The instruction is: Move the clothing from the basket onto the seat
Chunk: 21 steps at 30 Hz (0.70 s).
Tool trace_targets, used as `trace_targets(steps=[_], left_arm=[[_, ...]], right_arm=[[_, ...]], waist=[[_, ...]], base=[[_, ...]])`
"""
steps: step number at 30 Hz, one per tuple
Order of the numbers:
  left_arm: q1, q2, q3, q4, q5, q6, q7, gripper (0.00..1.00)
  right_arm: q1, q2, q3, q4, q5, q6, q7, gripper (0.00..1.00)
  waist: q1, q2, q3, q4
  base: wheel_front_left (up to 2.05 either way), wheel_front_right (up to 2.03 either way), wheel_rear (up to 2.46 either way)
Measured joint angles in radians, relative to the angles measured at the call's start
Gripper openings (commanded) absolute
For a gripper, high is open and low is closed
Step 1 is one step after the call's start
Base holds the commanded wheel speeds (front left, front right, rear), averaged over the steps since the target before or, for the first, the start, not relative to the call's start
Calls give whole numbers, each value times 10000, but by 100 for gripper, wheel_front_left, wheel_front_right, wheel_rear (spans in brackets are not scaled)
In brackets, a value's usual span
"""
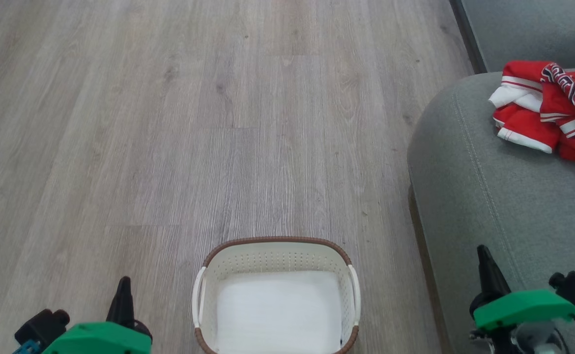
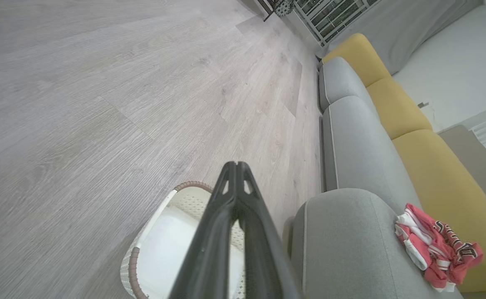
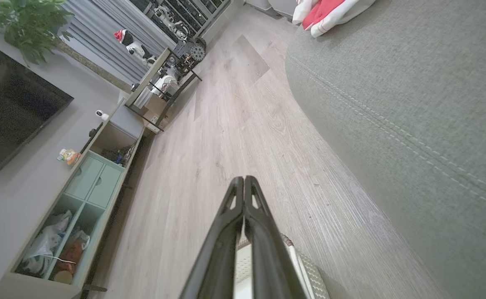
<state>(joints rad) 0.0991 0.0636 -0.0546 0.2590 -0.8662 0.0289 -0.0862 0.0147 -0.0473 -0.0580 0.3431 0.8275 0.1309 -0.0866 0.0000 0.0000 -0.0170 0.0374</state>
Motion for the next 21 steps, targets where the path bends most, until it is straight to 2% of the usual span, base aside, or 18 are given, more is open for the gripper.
trace_targets(steps=[21], left_arm=[[-447, -50, 364, 46, -2261, -474, 602, 0]], right_arm=[[-259, 0, -240, -178, 2382, 0, 560, 0]], waist=[[0, 0, 62, -116]], base=[[0, 0, 0]])
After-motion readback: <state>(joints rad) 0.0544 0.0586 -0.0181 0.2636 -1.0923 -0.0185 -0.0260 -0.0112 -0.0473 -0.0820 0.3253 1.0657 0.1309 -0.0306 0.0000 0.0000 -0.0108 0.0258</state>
